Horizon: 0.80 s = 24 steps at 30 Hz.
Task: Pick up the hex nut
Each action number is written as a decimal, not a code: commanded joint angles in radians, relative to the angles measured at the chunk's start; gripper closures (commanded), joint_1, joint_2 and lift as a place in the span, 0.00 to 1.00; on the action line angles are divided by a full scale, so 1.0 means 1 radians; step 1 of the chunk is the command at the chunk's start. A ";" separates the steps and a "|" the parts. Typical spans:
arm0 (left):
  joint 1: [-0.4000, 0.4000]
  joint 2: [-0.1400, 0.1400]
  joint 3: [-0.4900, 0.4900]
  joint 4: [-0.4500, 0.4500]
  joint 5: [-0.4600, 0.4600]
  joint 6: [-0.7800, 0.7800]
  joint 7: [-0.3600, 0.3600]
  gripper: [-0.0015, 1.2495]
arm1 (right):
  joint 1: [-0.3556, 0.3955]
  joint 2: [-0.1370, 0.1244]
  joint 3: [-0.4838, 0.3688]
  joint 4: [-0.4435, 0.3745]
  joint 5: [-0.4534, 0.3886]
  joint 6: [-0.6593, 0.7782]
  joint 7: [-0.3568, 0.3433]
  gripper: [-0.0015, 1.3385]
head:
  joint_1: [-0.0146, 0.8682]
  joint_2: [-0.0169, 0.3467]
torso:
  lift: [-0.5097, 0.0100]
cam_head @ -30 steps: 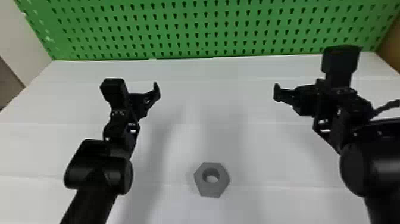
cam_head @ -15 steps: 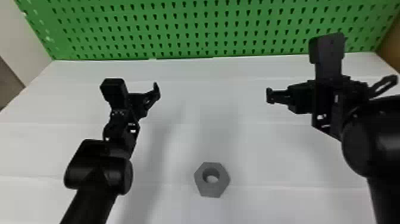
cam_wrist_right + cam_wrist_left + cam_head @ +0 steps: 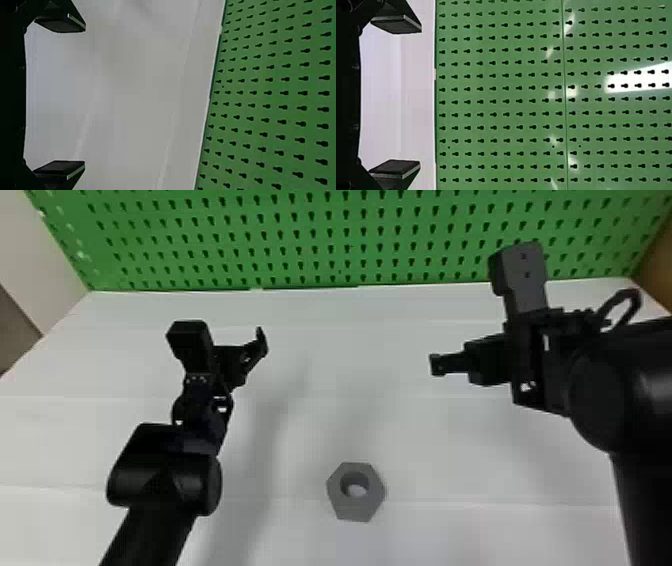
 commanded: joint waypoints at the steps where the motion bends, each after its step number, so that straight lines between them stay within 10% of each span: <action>1: -0.002 0.000 -0.001 0.000 -0.002 0.000 0.000 0.07 | -0.033 -0.002 0.032 0.001 -0.005 0.083 0.000 0.07 | 0.91 0.46 | 0.81; 24: -0.014 0.003 0.002 0.000 -0.023 0.005 0.000 0.07 | -0.160 -0.006 0.127 0.167 -0.189 0.083 -0.001 0.07 | 0.91 0.46 | 0.81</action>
